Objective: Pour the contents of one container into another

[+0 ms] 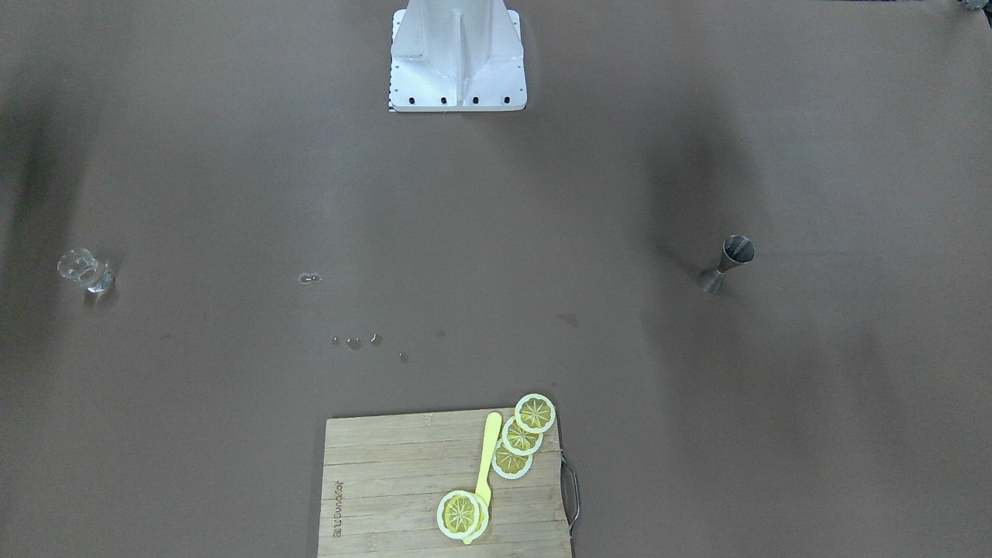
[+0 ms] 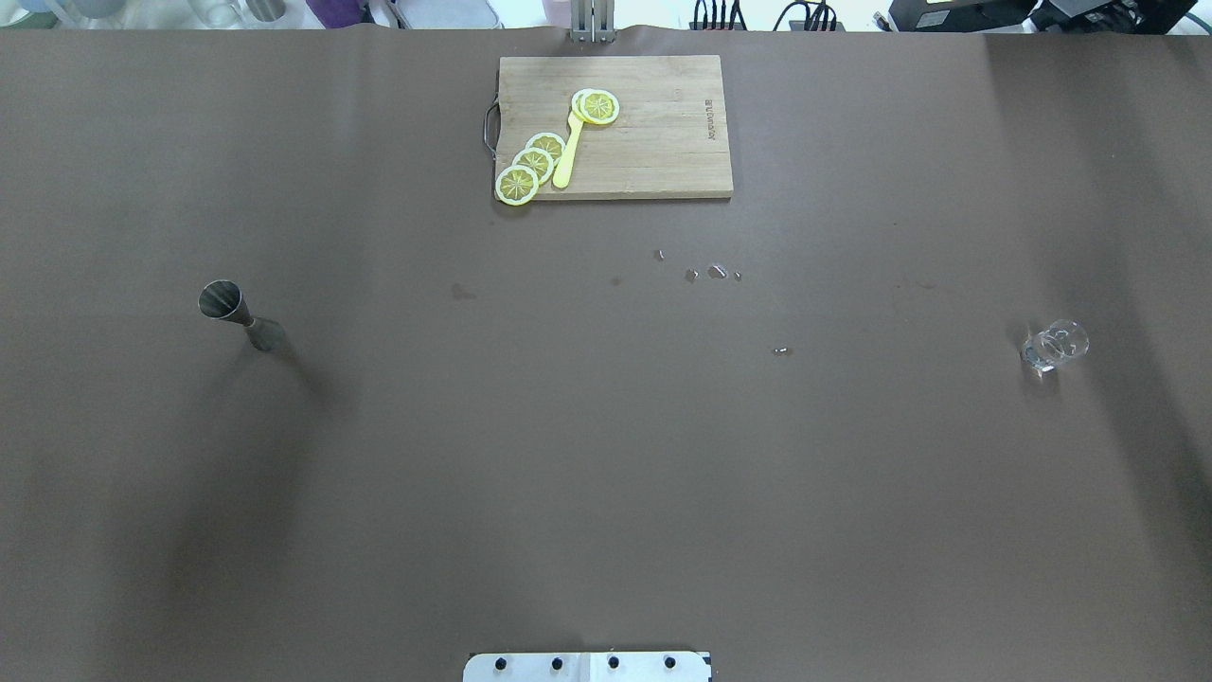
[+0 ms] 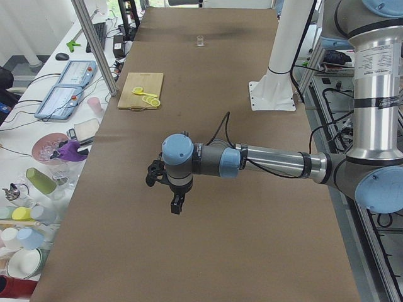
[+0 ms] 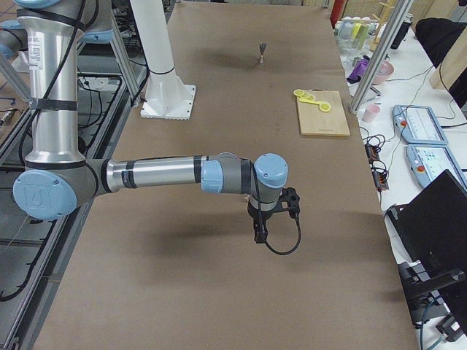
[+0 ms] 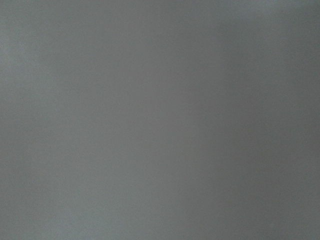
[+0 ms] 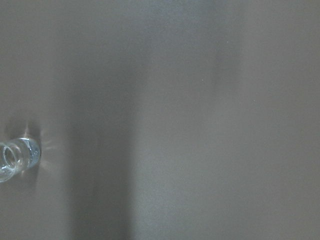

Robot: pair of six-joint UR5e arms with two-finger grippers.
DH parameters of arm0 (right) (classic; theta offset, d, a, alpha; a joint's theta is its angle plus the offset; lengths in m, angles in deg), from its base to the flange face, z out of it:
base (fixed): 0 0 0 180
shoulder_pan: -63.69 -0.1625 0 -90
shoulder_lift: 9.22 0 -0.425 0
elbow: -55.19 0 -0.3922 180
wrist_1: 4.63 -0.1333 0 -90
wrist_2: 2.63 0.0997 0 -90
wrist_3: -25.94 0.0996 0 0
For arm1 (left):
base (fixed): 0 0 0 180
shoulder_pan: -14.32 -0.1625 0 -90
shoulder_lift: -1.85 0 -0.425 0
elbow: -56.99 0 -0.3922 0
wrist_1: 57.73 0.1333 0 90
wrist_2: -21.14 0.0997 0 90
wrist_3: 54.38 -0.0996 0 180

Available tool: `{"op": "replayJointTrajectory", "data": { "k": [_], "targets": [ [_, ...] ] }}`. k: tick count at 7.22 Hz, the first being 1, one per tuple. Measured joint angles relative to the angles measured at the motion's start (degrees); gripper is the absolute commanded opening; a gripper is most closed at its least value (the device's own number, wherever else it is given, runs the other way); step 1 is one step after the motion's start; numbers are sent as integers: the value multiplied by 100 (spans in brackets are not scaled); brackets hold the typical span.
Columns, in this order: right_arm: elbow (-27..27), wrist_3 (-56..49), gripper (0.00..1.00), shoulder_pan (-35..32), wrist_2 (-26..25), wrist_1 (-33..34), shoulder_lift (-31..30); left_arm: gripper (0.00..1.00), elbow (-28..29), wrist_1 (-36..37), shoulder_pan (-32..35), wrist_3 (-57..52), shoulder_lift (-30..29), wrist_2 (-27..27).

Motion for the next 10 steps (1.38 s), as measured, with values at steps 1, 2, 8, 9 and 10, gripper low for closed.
{"op": "replayJointTrajectory", "data": {
  "k": [1, 2, 8, 9, 10],
  "targets": [
    [0, -13, 100, 0, 4, 0, 2, 98, 8, 0, -4, 7, -25, -2],
    [14, -98, 100, 0, 12, -17, 17, 98, 20, 0, -6, 15, -66, -1],
    [24, -812, 100, 9, 226, -1285, -349, 97, -102, -373, -13, 659, -478, 14],
    [-39, -1086, 100, 21, 251, -1429, -406, 97, -129, -696, -28, 1005, -545, 20],
    [-114, -1249, 100, 34, 298, -1499, -424, 97, -150, -1048, -56, 1302, -591, 22]
  ]
}}
